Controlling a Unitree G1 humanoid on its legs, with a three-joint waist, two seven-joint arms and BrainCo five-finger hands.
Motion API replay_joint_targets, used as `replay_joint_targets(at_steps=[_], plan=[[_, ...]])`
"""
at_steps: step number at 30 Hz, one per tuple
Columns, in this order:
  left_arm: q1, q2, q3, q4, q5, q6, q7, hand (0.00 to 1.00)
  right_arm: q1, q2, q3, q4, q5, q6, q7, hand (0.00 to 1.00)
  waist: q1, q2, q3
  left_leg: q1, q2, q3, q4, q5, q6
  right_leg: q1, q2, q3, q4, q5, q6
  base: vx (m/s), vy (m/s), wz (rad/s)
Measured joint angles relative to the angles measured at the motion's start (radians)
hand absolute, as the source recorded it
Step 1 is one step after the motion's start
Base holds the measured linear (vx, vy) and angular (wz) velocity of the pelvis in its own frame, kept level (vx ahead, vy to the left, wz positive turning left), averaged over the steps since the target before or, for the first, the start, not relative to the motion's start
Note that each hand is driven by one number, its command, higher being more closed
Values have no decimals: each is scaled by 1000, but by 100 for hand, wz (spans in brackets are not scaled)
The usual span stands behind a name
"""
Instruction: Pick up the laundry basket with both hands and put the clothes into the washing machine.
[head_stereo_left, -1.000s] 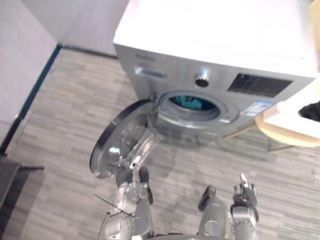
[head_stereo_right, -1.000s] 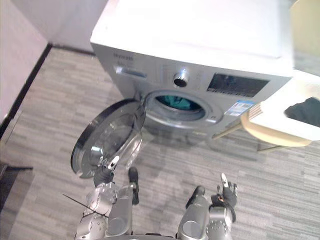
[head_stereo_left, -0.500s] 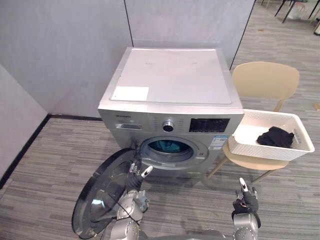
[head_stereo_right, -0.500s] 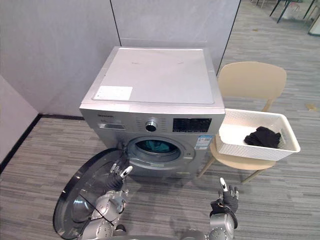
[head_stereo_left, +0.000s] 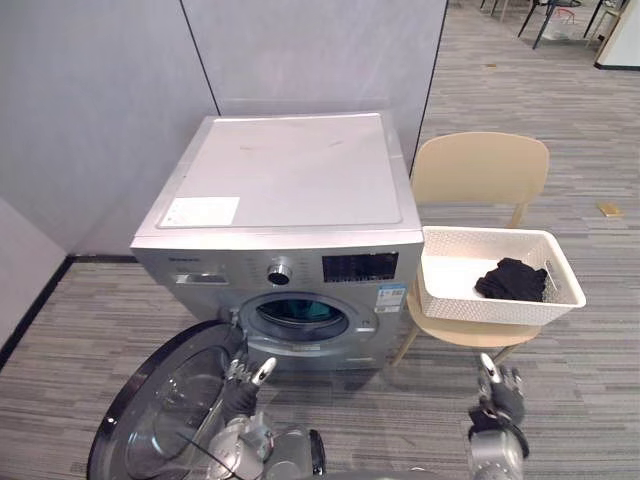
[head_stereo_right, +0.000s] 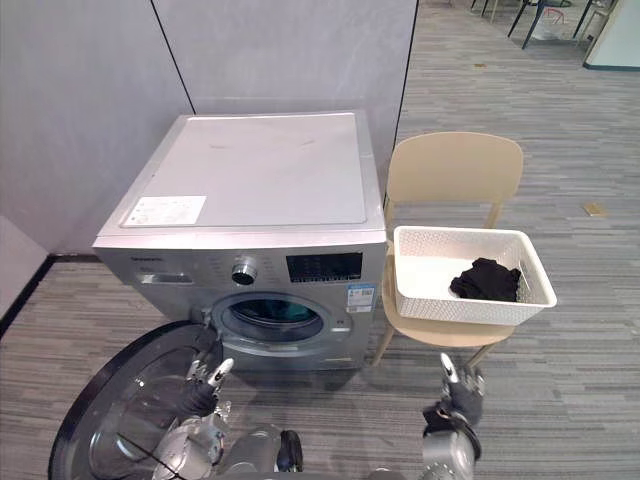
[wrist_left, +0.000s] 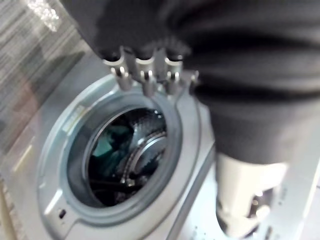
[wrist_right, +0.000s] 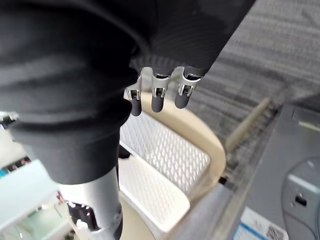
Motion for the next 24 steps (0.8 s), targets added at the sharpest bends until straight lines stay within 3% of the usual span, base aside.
replay_joint_targets(at_steps=[1, 4, 5, 6, 7, 8, 9, 11, 12, 14, 16, 17, 18, 20, 21, 23, 24], plan=[[2, -1, 1, -6, 0, 0, 1, 0, -30, 3, 27, 0, -1, 1, 1, 0, 12, -8, 0, 0, 3, 4, 28, -14, 20, 21, 2, 16, -30, 13, 22, 340, 40, -50], [1, 0, -15, -24, 0, 0, 2, 0, -60, 5, 93, -34, -21, 1, 8, 0, 16, -21, -6, 69, -5, 21, 22, -84, 2, 65, -6, 64, -41, 8, 38, 258, 58, -37], [-12, 3, -27, -32, 0, -2, 3, 0, -60, 5, 113, -42, -21, 2, 24, 0, 21, -30, -16, 102, -9, 33, 10, -143, -5, 36, -10, 91, 60, -28, 68, 169, 54, -38], [-19, 4, -29, -32, 0, -2, 4, 0, -57, 5, 120, -47, -23, 4, 26, 0, 28, -38, -19, 112, -8, 47, 10, -156, -3, -2, -21, 107, 150, -42, 89, 239, 42, -54], [-33, 5, -27, -34, 2, -7, 6, 0, -45, 3, 128, -74, -49, 14, 38, 0, 32, -59, -19, 135, -10, 75, 12, -166, -9, -100, -51, 137, 369, -42, 147, 259, -24, -32], [-40, 7, -28, -34, 2, -10, 8, 0, -21, 2, 128, -97, -82, 17, 44, 0, 21, -75, -10, 165, -16, 80, 16, -178, -6, -172, -88, 141, 555, -10, 234, 268, -45, -14], [-40, 6, -29, -32, 1, -6, 17, 0, -12, 1, 126, -101, -95, 19, 44, 0, 8, -79, -7, 183, -16, 79, 15, -184, -9, -199, -105, 130, 625, -3, 243, 213, -72, 5], [-6, 7, -29, -17, 2, -7, 44, 0, 2, -1, 109, -103, -139, 20, 43, 0, -9, -96, -5, 235, -11, 80, -8, -186, -12, -235, -169, 62, 734, 0, 183, 239, -130, 11], [7, 7, -31, -12, 2, -2, 46, 0, 3, -7, 72, -116, -176, 21, 41, 0, -17, -93, -3, 270, 4, 72, -41, -180, -23, -251, -256, -28, 742, -15, 74, 228, -176, 21], [3, 8, -27, -10, 4, 2, 48, 0, 0, -11, 23, -164, -234, 22, 37, 0, -20, -81, 2, 281, 40, 41, -56, -162, -55, -268, -321, -85, 629, -32, 37, 269, -334, 25], [-11, 22, -26, 5, 22, -10, 45, 0, -1, -9, -55, -226, -292, 22, 25, 0, -21, -92, -2, 264, 66, 3, -49, -146, -86, -263, -324, -74, 368, 48, 1, 218, -382, 30], [-20, 35, -19, 22, 23, -10, 46, 0, -3, -8, -94, -263, -313, 22, 10, 0, -21, -121, -11, 257, 62, -18, -44, -145, -114, -239, -320, -48, 205, 207, -26, 170, -366, 43], [-40, 28, -16, 57, 38, -20, 46, 0, -2, -19, -142, -295, -330, 20, -3, 0, -23, -80, -2, 255, 98, -58, -51, -155, -143, -195, -271, -41, 189, 193, 48, 153, -364, 39], [-30, 14, -16, 60, 42, -10, 46, 0, -8, -75, -254, -394, -386, 21, -35, 0, -19, -31, -16, 284, 128, -113, -133, -109, -200, -190, -207, -7, 187, 188, 56, 126, -267, 25], [-31, 8, -7, 62, 42, -9, 46, 0, -9, -83, -272, -421, -395, 21, -38, 0, -19, -32, -16, 291, 128, -113, -148, -96, -207, -191, -202, -1, 188, 179, 69, 77, -186, 4], [-37, 3, 15, 62, 77, -10, 43, 0, -36, -112, -327, -513, -442, 18, -47, 0, -17, -45, -13, 301, 135, -94, -166, -87, -223, -178, -206, -38, 171, 130, 132, 23, -171, -9], [-37, 3, 15, 62, 85, -10, 43, 0, -45, -123, -337, -521, -449, 18, -48, 0, -18, -44, -14, 301, 144, -92, -166, -83, -230, -173, -198, -46, 162, 129, 132, -11, -116, -7]])
